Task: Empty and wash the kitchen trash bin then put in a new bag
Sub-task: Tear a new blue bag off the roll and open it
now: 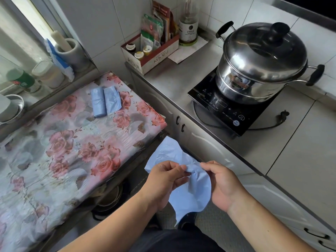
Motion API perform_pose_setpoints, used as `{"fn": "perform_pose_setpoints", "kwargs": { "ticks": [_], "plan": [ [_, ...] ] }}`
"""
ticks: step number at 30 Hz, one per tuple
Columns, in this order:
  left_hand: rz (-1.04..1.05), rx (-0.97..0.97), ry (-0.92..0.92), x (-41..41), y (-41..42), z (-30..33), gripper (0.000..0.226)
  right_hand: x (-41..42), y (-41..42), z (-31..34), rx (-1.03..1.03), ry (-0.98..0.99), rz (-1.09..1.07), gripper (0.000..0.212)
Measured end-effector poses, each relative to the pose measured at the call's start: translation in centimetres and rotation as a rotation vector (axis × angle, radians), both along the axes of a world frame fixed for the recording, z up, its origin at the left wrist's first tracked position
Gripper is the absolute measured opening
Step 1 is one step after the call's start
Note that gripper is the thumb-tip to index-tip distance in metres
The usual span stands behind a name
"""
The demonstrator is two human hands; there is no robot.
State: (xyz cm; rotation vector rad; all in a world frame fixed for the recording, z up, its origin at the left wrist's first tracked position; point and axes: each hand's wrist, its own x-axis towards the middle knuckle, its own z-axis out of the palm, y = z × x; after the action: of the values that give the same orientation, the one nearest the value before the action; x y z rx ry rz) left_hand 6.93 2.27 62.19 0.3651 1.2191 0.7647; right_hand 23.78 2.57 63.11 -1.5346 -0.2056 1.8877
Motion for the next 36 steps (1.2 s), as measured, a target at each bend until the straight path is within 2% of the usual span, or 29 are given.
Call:
{"fn": "perform_pose_setpoints", "kwargs": {
  "ticks": [5, 9, 12, 15, 18, 21, 26, 28, 33, 36],
  "plan": [
    [0.088, -0.076, -0.111, -0.4, -0.2, -0.2, 0.028, 0.0, -0.1, -0.8, 0.069, -0.182, 0.027, 0.015],
    [0.139, -0.129, -0.104, -0.6, -0.4, -0.9, 0.009, -0.1, -0.5, -1.5, 0.157, -0.332, 0.050, 0.014],
    [0.216, -0.151, -0.079, -1.4, -0.4, -1.8, 0.007, 0.5, -0.3, -2.1, 0.196, -0.437, -0.028, 0.014],
    [0.315, -0.186, -0.220, -2.7, -0.1, -1.9, 0.008, 1.8, 0.2, -2.4, 0.166, -0.379, -0.143, 0.014],
    [0.355, -0.253, -0.389, -3.9, 0.3, -2.2, 0.025, 2.7, 0.3, -2.5, 0.138, -0.284, -0.190, 0.013],
    [0.362, -0.293, -0.441, -4.4, 0.6, -2.4, 0.036, 2.9, 0.0, -2.5, 0.098, -0.156, -0.275, 0.011],
    [0.338, -0.360, -0.219, -5.2, 0.4, -3.6, 0.028, 3.6, -0.2, -3.0, -0.057, 0.057, -0.423, 0.020],
    [0.276, -0.359, -0.125, -5.8, 0.0, -4.0, 0.036, 4.1, -0.1, -3.1, -0.097, 0.100, -0.471, 0.021],
    [-0.260, -0.018, 0.154, -7.2, -0.7, -3.9, 0.083, 5.1, 0.1, -3.7, -0.110, 0.133, -0.542, 0.021],
    [-0.406, 0.032, 0.387, -7.8, -0.4, -3.7, 0.072, 5.6, 0.3, -4.2, -0.092, 0.146, -0.577, 0.022]
  ]
}}
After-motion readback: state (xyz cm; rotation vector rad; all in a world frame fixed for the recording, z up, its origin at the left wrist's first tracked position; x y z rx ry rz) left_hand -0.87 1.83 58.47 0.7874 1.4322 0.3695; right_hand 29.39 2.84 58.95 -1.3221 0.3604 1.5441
